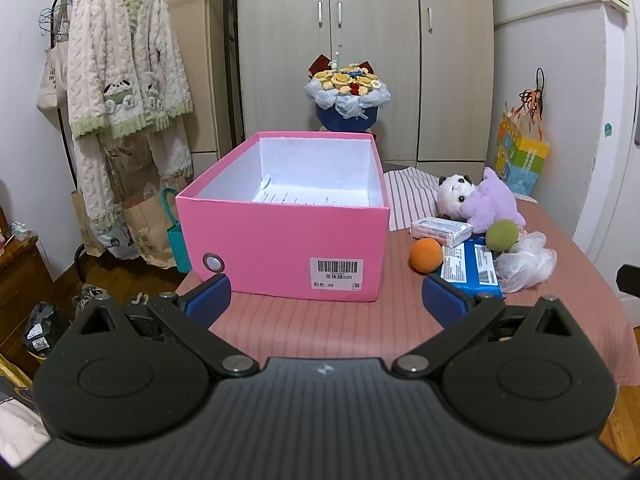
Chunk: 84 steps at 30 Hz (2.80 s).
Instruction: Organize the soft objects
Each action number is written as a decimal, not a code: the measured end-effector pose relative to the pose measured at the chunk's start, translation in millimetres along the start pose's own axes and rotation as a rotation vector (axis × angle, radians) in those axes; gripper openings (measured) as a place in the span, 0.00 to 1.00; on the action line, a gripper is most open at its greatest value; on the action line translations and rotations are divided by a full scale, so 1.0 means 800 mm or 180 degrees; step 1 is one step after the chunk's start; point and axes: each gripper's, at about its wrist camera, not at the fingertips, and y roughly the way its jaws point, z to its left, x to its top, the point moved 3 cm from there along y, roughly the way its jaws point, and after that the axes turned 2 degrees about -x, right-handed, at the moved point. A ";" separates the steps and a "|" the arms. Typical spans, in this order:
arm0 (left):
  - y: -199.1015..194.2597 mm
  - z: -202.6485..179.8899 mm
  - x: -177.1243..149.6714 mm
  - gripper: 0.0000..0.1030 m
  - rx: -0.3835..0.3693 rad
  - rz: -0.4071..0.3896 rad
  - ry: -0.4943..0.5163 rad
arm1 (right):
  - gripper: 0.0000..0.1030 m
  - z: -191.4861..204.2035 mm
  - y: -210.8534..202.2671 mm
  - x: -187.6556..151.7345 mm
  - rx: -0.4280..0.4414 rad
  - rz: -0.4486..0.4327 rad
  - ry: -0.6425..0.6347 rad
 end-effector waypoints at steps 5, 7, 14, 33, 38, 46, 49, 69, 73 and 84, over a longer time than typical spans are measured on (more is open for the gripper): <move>-0.003 -0.006 0.013 1.00 -0.0127 -0.0101 0.0016 | 0.97 0.001 -0.003 0.008 0.0127 -0.0021 -0.0135; -0.001 -0.009 0.022 1.00 -0.0188 -0.0188 0.0005 | 0.97 0.001 -0.002 0.011 0.0147 -0.0051 -0.0241; 0.038 -0.038 0.039 0.97 -0.0588 -0.0206 -0.0048 | 0.97 -0.004 0.032 0.009 0.0557 -0.0191 -0.0320; 0.179 -0.166 0.040 0.84 -0.1503 0.0061 0.0265 | 0.90 -0.015 0.192 -0.017 0.1060 0.0081 -0.0484; 0.211 -0.187 0.035 0.68 -0.1550 0.0306 0.0304 | 0.90 -0.016 0.218 -0.015 0.1171 0.0140 -0.0481; 0.243 -0.202 0.026 0.64 -0.1476 0.0497 0.0182 | 0.90 -0.013 0.241 -0.017 0.1254 0.0262 -0.0389; 0.245 -0.201 0.023 0.64 -0.1411 0.0486 0.0060 | 0.89 -0.012 0.246 -0.021 0.1236 0.0318 -0.0353; 0.223 -0.190 0.024 0.38 -0.1480 0.0413 -0.0273 | 0.43 -0.032 0.234 -0.035 0.1365 0.0167 -0.0041; 0.203 -0.181 0.028 0.38 -0.1534 0.0384 -0.0258 | 0.43 -0.032 0.215 -0.029 0.1203 0.0190 -0.0120; 0.146 -0.153 0.023 0.38 -0.1502 0.0354 -0.0054 | 0.43 -0.024 0.169 -0.029 0.0959 0.0327 -0.0235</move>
